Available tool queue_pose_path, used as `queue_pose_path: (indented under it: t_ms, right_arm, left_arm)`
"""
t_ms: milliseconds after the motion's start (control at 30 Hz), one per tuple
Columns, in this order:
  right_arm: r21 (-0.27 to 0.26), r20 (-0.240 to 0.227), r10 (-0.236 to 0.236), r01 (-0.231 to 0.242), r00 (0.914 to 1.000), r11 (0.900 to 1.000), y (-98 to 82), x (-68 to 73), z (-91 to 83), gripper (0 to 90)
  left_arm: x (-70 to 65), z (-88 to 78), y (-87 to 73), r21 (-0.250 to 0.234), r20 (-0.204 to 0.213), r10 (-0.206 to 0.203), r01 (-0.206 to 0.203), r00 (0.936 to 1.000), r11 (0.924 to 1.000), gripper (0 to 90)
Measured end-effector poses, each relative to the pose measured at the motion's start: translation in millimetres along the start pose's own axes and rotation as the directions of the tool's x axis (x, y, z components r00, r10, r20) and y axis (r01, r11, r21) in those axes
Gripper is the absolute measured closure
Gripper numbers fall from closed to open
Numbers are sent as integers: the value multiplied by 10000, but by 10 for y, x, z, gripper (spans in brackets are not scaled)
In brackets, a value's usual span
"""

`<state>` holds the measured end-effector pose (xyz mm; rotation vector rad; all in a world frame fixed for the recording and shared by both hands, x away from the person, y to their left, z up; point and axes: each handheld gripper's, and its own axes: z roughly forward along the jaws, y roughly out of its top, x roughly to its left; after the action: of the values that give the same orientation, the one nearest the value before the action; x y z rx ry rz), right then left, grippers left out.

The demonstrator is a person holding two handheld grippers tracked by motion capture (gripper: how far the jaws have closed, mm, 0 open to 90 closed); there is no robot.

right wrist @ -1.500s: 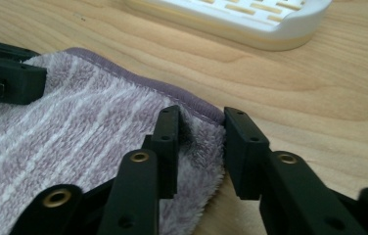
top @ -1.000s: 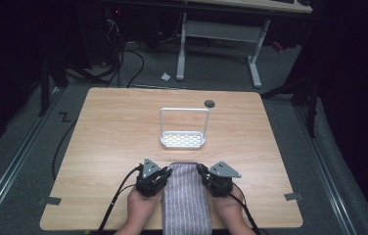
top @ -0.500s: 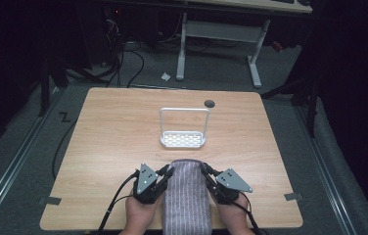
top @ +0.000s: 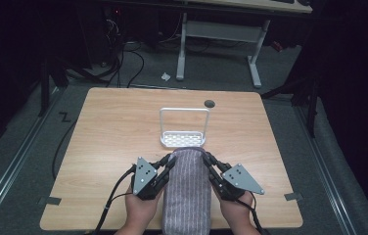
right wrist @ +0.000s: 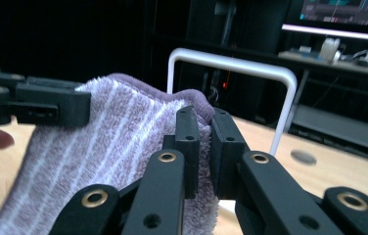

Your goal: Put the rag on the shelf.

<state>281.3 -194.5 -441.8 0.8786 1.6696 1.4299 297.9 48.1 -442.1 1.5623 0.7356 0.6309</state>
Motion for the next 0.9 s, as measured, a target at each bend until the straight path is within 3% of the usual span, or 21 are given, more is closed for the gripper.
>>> queue_pose_path:
  t_ms: [400,633,900]
  right_arm:
    - [-1334,369,-244,291,9990,9906,557,-116,8,843]
    - [-1719,521,-310,395,9982,9843,770,-196,47,843]
    - [-2047,644,-319,445,9974,9778,971,-276,77,843]
  left_arm:
    - [44,29,479,-1125,62,333,-324,9994,9931,796]
    - [105,103,732,-1547,-66,745,-746,9972,9851,797]
    - [145,135,918,-1834,-134,903,-913,9958,9788,796]
